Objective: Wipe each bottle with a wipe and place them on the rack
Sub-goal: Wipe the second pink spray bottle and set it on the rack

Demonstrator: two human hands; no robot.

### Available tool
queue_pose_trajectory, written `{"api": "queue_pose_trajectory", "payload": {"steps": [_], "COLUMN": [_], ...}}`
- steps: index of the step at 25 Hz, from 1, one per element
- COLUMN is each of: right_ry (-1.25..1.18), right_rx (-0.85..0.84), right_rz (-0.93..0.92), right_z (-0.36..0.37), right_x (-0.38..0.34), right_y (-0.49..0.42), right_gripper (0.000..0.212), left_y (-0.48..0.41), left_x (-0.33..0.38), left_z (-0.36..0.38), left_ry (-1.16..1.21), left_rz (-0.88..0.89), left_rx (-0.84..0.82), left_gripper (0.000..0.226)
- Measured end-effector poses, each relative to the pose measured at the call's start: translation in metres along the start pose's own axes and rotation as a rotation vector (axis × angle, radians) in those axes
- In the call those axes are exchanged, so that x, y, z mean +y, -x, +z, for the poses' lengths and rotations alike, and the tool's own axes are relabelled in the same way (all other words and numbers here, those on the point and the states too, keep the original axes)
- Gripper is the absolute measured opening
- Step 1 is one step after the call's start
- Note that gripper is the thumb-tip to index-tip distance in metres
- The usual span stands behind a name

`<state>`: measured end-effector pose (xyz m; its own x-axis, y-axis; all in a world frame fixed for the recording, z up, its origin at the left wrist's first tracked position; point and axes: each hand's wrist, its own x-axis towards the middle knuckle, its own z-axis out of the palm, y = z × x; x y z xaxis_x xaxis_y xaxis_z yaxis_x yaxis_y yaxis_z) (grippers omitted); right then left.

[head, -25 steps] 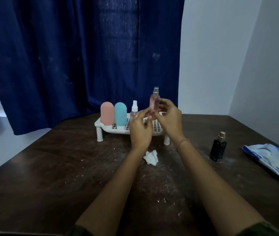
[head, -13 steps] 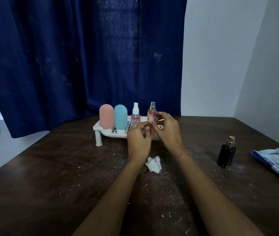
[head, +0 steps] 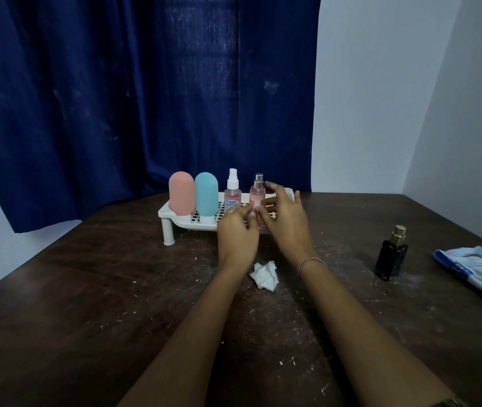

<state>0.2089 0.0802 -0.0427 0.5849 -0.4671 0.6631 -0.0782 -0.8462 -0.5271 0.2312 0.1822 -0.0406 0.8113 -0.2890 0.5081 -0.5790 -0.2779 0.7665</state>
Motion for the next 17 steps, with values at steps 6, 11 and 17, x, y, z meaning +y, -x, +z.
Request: {"api": "queue_pose_trajectory", "payload": {"steps": [6,11,17], "right_ry": [0.078,0.256,0.256], "right_rx": [-0.053,-0.139,-0.147], "right_rz": [-0.054,-0.112,-0.072], "right_z": [-0.0022,-0.0058,-0.0028], "right_x": [-0.0056,-0.0084,-0.0049], "right_y": [0.0032,0.0047,0.0003], "right_gripper": [0.054,0.057,0.056], "left_y": [-0.0003,-0.0042,-0.0063], "left_x": [-0.0011,-0.0059,-0.0086], "left_z": [-0.0006,0.0031,0.0031], "left_ry": [-0.013,-0.085,-0.11], "left_rz": [-0.033,-0.024,-0.034], "left_rx": [-0.011,0.013,0.044], "left_gripper": [0.034,0.033,0.03]}}
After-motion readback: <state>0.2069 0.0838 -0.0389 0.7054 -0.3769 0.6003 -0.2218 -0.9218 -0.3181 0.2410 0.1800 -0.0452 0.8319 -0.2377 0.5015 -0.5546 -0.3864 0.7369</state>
